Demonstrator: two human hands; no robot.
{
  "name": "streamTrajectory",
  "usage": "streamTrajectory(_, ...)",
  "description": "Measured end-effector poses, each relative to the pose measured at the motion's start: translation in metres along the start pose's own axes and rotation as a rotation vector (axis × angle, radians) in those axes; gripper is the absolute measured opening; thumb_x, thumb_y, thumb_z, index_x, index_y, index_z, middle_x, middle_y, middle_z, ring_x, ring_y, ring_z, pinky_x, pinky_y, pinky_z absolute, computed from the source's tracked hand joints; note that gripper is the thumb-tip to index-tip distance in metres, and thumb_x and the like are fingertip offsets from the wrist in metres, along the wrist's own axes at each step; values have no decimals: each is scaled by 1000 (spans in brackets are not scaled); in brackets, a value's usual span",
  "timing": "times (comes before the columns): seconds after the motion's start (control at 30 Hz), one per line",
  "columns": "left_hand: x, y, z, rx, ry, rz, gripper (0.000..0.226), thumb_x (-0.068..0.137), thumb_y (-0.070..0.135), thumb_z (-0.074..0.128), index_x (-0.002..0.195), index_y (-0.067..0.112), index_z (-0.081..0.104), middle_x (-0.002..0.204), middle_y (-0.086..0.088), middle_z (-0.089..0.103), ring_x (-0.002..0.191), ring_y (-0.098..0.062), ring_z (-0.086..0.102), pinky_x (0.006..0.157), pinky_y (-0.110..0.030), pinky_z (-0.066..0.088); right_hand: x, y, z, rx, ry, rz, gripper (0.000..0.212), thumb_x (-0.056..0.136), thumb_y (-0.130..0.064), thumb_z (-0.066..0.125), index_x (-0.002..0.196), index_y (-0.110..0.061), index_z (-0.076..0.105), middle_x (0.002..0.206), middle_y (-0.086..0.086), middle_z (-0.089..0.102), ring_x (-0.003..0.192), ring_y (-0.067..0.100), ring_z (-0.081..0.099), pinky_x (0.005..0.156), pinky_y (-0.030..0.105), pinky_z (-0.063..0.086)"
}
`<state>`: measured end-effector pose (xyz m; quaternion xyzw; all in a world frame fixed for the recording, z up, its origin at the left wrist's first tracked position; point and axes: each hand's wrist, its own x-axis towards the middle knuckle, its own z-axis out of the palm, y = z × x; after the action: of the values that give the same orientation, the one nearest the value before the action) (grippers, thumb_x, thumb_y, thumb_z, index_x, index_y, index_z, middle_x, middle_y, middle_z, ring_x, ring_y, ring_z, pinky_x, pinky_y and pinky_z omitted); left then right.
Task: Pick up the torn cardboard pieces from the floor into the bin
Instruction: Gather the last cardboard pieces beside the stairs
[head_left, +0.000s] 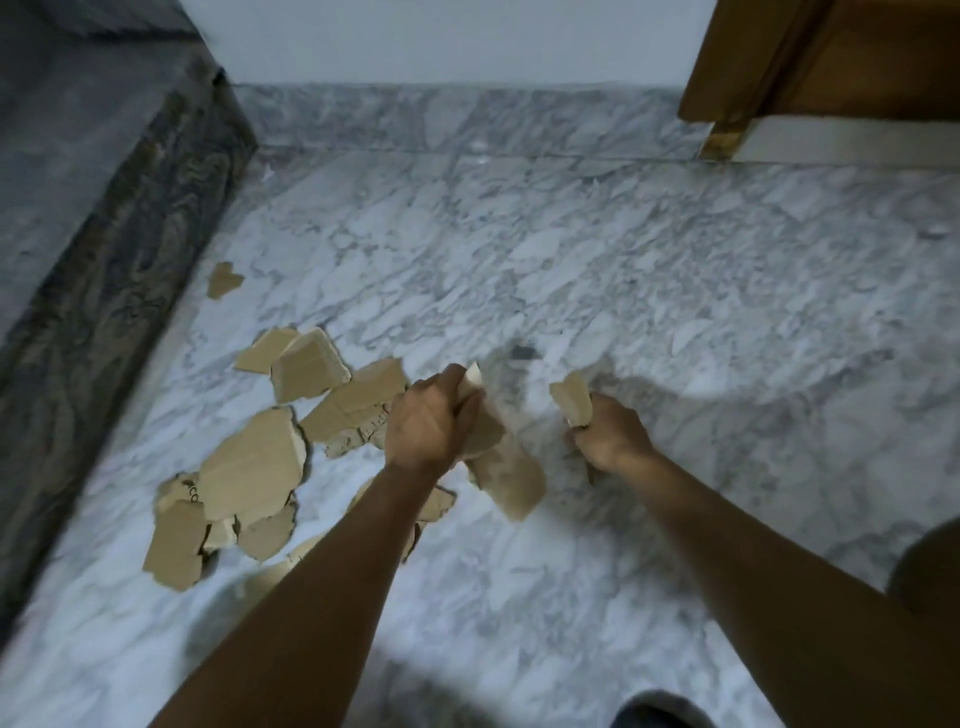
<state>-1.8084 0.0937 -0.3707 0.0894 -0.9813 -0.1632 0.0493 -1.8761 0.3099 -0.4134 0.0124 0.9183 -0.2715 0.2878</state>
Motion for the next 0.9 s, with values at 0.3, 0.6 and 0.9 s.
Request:
streamTrajectory(0.3, 2, -10, -35, -230, -465, -97, 61, 73, 71, 56, 105, 20, 44, 94, -3, 59, 84, -25, 59, 71, -41, 48, -20, -32, -12, 140, -81, 35, 30, 96, -35, 55, 114, -12, 65, 105, 13, 68, 93, 29, 66, 68, 33, 52)
streamTrajectory(0.6, -13, -15, -29, -483, -523, -123, 61, 91, 69, 38, 77, 20, 71, 97, 5, 71, 94, -12, 63, 94, -40, 48, -15, -35, -13, 9, -98, -29, 32, 93, -30, 63, 120, -13, 64, 100, 6, 68, 84, 21, 61, 65, 28, 46)
streamTrajectory(0.9, -17, -23, -4, -175, -743, 12, 48, 55, 76, 73, 71, 31, 68, 108, 12, 59, 105, -8, 56, 92, -31, 48, -13, -26, -8, 67, -47, -42, 32, 99, -24, 52, 129, -13, 59, 129, 12, 61, 117, 33, 57, 96, 38, 48)
